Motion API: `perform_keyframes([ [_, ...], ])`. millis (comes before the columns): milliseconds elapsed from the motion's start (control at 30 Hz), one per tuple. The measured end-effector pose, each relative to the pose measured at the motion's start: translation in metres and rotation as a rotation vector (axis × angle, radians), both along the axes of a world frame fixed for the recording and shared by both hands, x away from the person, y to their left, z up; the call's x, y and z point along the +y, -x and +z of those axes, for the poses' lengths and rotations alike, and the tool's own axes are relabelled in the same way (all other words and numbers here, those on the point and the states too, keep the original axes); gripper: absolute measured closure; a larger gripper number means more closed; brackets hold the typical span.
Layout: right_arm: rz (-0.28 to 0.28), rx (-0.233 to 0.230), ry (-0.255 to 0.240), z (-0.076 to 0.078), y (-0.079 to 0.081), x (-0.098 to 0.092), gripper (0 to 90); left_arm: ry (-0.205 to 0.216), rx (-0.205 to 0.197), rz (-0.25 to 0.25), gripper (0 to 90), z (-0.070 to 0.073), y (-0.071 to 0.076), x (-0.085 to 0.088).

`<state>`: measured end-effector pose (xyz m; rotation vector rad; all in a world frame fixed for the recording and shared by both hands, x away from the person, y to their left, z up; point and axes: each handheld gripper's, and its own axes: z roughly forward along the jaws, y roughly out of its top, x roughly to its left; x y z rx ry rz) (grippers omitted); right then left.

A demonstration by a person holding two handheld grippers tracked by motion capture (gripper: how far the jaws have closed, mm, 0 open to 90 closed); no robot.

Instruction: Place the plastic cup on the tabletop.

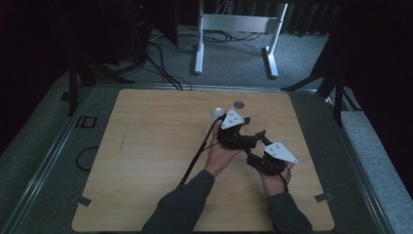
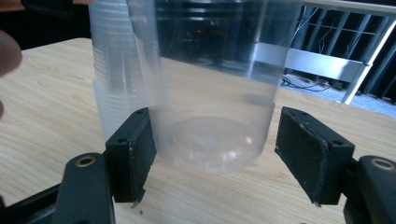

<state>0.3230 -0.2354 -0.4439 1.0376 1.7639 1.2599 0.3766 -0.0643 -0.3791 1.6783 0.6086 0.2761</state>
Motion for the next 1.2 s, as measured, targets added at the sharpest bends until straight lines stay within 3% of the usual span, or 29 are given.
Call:
perform_keyframes([
  [367,-0.018,0.03,0.026,-0.01,0.003,-0.01,29.7,0.007,-0.015,0.022,27.5,0.003,0.001,0.007],
  [1200,-0.078,0.031,0.002,-0.01,0.003,-0.029,29.8,-0.029,-0.067,0.035,27.6,0.0,0.01,0.019],
])
